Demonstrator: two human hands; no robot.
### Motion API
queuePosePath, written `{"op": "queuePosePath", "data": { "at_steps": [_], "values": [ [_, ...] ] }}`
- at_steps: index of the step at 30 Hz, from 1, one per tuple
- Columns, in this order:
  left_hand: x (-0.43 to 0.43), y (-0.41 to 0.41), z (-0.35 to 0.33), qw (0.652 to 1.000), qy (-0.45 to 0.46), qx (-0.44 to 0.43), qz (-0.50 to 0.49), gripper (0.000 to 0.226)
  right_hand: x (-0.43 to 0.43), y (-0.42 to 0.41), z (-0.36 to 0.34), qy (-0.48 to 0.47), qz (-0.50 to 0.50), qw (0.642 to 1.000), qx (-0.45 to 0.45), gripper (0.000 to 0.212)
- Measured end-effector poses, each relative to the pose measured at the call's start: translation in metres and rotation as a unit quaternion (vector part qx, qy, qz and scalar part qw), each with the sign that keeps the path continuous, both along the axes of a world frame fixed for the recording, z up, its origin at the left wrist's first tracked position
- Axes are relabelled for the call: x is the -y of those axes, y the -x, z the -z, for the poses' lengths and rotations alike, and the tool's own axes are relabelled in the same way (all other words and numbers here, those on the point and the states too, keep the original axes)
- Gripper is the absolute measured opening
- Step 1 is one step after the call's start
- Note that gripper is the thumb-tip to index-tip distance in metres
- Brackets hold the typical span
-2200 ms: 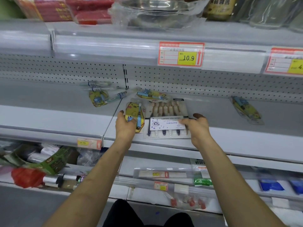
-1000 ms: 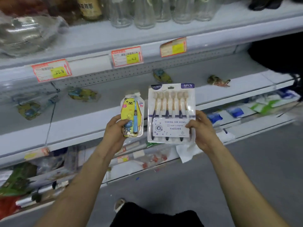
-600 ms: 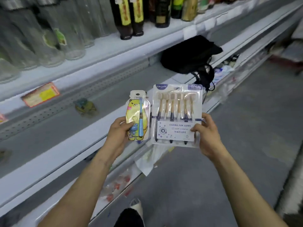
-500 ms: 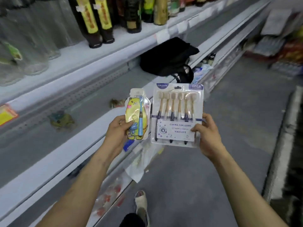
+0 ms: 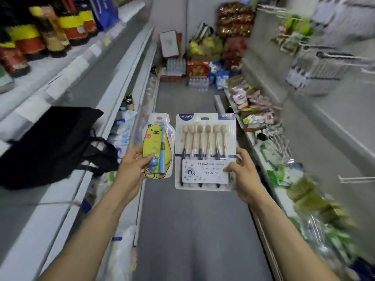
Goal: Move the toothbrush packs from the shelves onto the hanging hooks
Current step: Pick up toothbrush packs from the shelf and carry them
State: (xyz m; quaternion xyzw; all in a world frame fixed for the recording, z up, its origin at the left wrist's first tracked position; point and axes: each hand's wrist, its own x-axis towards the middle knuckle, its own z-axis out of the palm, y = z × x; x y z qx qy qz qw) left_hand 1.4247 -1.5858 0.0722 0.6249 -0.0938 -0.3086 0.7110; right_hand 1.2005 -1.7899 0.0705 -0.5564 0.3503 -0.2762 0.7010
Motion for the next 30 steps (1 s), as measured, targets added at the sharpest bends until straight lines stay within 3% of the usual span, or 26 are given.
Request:
{"op": "queuePosePath", "data": {
  "at_steps": [6, 15, 30],
  "values": [
    [0.152, -0.043, -0.026, 0.988, 0.014, 0.015, 0.151, 0.028, 0.068, 0.014, -0.04, 0.048, 0.165, 0.985, -0.009, 0.052],
    [0.366, -0.043, -0.068, 0.947, 0.076, 0.028, 0.311, 0.032, 0.185, 0.031, -0.091, 0.122, 0.35, 0.929, 0.002, 0.049],
    [0.583, -0.013, -0.141, 0.83, 0.127, -0.017, 0.542, 0.031, 0.274, 0.048, -0.155, 0.168, 0.559, 0.811, 0.032, 0.047]
  ]
}}
